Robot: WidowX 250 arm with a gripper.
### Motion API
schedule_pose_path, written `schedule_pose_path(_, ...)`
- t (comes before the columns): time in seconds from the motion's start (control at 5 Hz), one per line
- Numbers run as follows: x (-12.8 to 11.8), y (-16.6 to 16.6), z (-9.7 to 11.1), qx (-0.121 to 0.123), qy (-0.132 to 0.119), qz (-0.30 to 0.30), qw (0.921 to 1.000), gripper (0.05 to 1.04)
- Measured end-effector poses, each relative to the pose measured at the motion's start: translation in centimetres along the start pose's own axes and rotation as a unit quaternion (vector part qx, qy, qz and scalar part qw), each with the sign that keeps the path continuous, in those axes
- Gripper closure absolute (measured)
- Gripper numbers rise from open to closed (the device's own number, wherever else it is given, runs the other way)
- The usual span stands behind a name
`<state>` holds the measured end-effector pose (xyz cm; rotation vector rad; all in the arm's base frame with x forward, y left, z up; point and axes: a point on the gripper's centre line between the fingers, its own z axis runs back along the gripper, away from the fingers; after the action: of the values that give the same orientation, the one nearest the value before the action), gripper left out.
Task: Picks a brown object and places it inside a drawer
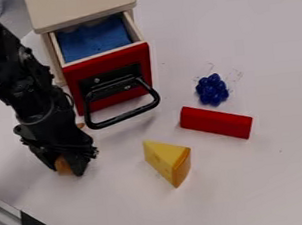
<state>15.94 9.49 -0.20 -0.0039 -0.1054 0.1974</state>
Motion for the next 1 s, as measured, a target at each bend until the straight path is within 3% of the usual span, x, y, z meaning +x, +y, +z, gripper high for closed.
schedule_pose_path(0.2, -1.1, 2.1, 0.4, 0.005, 0.011, 0.031, 0.9995, 0.541)
schedule_pose_path(0.4, -1.7, 5.5, 1.1, 0.029, 0.012, 0.075, 0.9967, 0.541)
schedule_pose_path(0.8, 1.0, 5.1, 5.8, -0.007, -0.030, 0.089, 0.9955, 0.541)
schedule_pose_path(1.0, 3.0, 2.9, 8.6, -0.020, -0.055, 0.047, 0.9972, 0.541)
